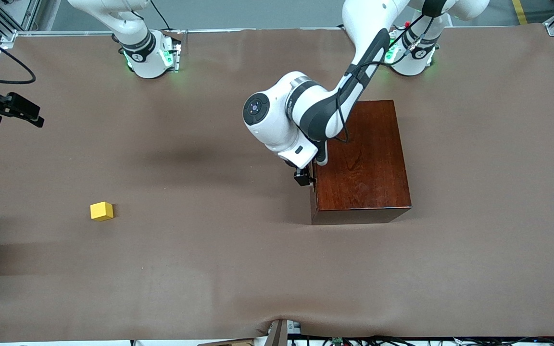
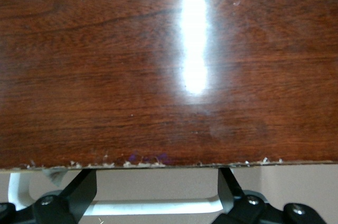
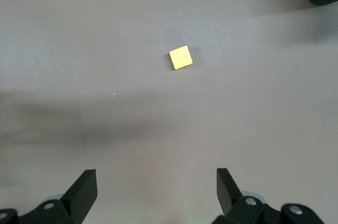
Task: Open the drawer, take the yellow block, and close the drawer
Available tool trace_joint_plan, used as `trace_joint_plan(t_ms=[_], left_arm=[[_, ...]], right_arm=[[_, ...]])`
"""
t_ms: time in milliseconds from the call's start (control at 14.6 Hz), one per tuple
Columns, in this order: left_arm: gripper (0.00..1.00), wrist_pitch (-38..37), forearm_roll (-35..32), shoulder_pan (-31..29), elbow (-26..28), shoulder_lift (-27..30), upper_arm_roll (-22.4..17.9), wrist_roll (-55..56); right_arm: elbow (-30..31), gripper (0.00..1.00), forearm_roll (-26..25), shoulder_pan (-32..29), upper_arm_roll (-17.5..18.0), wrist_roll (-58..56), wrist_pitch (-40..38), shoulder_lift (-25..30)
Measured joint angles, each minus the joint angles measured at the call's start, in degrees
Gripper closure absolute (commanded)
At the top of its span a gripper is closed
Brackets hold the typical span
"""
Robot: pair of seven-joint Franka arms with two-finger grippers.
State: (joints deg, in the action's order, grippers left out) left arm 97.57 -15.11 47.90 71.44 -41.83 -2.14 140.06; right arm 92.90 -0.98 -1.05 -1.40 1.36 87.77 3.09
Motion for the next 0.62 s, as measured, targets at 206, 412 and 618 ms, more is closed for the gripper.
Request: trace_joint_plan(t_ms=[206,412,618], left_arm=[[0.0,-0.1,-0.2,0.1,-0.2,0.2,-0.2,-0.5],[0.0,0.2,-1.2,-0.1,-1.4,2.2,-1.0,-4.3],[0.0,-0.9,-2.5,-1.4,-1.9,7.3,-3.6,-13.0]], right_arm=[[-0.1,0.0,0.0,0.0,0.0,0.0,0.0,0.0],[-0.2,0.0,0.0,0.0,0.0,0.0,0.0,0.0],[-0.2,0.0,0.0,0.0,-0.1,0.0,0.0,0.0]])
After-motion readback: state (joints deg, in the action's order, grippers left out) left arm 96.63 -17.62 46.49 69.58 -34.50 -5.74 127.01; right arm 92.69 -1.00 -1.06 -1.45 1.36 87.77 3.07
